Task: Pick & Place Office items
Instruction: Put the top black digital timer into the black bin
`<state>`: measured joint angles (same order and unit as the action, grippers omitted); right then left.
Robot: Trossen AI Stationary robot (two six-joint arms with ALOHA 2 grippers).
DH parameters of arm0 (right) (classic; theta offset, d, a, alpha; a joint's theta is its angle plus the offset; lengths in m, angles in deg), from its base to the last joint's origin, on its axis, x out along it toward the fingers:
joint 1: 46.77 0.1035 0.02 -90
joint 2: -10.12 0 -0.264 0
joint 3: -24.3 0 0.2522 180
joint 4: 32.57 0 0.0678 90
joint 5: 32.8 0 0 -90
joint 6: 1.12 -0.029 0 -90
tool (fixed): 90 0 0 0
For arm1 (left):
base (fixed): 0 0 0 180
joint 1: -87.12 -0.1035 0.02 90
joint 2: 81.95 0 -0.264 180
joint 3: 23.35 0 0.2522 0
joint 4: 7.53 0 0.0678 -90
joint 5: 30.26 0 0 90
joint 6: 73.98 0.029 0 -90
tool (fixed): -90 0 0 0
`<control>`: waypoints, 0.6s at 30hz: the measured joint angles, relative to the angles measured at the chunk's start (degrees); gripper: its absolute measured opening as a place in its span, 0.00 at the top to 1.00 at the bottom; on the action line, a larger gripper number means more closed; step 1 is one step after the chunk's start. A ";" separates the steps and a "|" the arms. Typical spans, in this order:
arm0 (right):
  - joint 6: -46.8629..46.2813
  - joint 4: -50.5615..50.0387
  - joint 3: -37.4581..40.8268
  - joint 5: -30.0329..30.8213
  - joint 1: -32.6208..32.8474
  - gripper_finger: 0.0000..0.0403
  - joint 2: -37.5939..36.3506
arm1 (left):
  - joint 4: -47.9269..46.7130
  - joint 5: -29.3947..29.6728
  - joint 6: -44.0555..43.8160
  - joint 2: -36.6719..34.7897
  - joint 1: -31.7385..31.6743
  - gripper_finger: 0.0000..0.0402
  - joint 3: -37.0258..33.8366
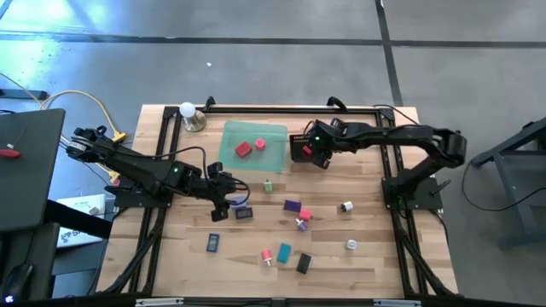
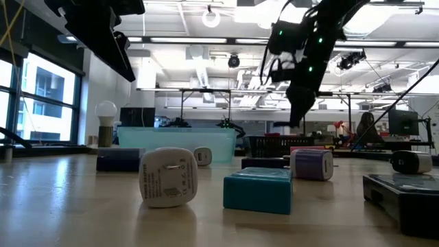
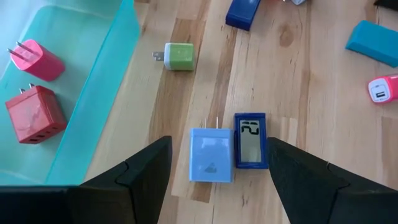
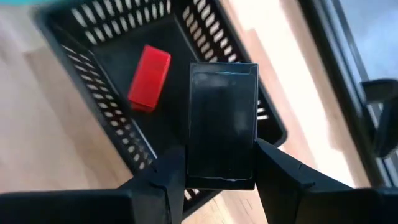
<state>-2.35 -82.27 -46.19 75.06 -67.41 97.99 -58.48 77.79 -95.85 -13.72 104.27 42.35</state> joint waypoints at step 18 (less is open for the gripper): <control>1.05 2.20 0.00 -1.84 -0.85 0.58 6.53 | 0.60 0.00 0.03 0.00 0.00 0.38 0.00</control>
<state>-1.31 -80.06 -46.19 73.22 -68.27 104.51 -57.88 77.79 -95.82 -13.72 104.26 42.35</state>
